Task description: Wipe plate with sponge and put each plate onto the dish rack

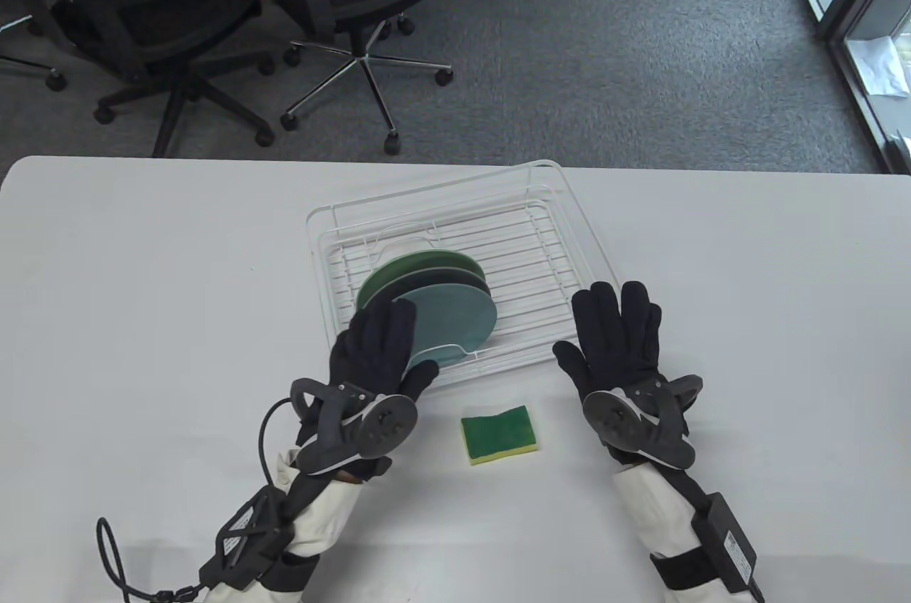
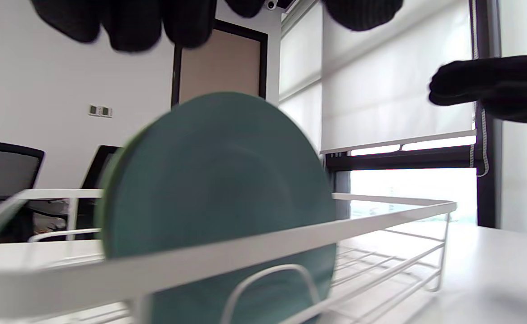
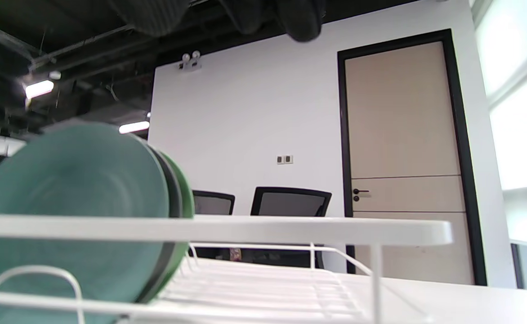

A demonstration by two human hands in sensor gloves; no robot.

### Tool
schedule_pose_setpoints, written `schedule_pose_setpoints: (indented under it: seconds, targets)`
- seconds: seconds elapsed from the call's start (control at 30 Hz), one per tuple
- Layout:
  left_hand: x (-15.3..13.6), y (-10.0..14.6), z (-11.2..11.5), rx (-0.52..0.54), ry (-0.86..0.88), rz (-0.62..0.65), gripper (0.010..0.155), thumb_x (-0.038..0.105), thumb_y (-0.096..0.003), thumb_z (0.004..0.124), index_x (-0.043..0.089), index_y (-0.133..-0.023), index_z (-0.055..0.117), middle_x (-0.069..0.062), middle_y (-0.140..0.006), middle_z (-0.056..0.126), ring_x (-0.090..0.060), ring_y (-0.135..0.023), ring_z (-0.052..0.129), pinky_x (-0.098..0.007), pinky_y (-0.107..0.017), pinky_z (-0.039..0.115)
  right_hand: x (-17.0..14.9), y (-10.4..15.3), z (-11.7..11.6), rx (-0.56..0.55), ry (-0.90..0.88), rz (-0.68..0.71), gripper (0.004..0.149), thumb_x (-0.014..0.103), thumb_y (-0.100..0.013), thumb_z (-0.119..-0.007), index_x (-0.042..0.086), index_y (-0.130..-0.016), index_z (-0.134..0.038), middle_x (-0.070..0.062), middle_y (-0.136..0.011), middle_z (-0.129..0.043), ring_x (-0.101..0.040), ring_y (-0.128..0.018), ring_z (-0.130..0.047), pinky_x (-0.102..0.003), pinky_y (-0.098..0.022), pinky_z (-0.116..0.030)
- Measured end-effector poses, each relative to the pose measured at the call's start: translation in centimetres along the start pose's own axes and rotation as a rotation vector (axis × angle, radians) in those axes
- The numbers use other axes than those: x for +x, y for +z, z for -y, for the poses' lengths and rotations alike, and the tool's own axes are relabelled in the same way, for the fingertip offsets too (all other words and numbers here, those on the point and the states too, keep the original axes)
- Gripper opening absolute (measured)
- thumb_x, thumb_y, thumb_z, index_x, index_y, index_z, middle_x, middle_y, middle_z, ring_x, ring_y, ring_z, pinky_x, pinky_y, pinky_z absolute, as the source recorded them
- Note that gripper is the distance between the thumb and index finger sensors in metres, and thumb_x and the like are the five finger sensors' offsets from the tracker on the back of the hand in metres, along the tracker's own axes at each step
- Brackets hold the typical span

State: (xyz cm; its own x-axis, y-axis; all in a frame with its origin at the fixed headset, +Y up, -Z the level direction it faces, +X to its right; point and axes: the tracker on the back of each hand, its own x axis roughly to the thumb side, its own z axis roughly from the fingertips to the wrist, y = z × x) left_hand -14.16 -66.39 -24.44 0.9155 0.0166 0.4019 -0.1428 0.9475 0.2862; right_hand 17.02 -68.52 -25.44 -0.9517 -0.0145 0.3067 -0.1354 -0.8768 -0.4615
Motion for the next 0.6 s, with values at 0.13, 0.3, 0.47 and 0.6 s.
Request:
schedule_pose_setpoints:
  seconds: [0.13, 0.3, 0.47, 0.6]
  targets:
    - [-3.3, 1.5, 0.7, 0.008, -0.056, -0.095, 0.087, 0.054, -0.0577, 0.057, 0.001, -0.120, 0.028, -0.040, -0.119, 0.034, -0.069, -0.103, 0.039, -0.078, -0.069, 0.047, -0.2, 0.4, -0.5, 0.031, 0.056, 0.007, 0.070, 0.046, -0.064, -0.050, 0.008, -0.118, -0.027, -0.026, -0.121, -0.028, -0.053, -0.099, -0.007, -0.067, -0.068, -0.015]
    - [-6.2, 3.1, 1.7, -0.021, -0.077, -0.173, 0.089, 0.055, -0.0579, 0.054, 0.000, -0.120, 0.022, -0.042, -0.119, 0.027, -0.070, -0.103, 0.031, -0.081, -0.069, 0.040, -0.8, 0.9, -1.0, 0.048, 0.071, -0.014, 0.072, 0.049, -0.064, -0.048, 0.008, -0.118, -0.022, -0.026, -0.121, -0.024, -0.052, -0.099, -0.002, -0.068, -0.066, -0.011]
    - [-7.4, 3.8, 2.7, -0.081, -0.127, -0.200, 0.091, 0.057, -0.0577, 0.052, 0.001, -0.119, 0.016, -0.042, -0.118, 0.020, -0.070, -0.102, 0.024, -0.082, -0.068, 0.035, -1.2, 1.7, -1.2, 0.050, 0.083, -0.028, 0.073, 0.050, -0.064, -0.047, 0.009, -0.118, -0.020, -0.026, -0.121, -0.022, -0.052, -0.098, 0.000, -0.068, -0.065, -0.009]
    - [-7.3, 4.0, 3.1, -0.110, -0.162, -0.196, 0.091, 0.057, -0.0575, 0.052, 0.001, -0.119, 0.016, -0.042, -0.118, 0.020, -0.070, -0.102, 0.024, -0.082, -0.068, 0.035, -1.3, 2.1, -1.2, 0.046, 0.074, -0.035, 0.073, 0.049, -0.064, -0.047, 0.008, -0.118, -0.022, -0.026, -0.121, -0.023, -0.052, -0.098, -0.001, -0.068, -0.065, -0.009]
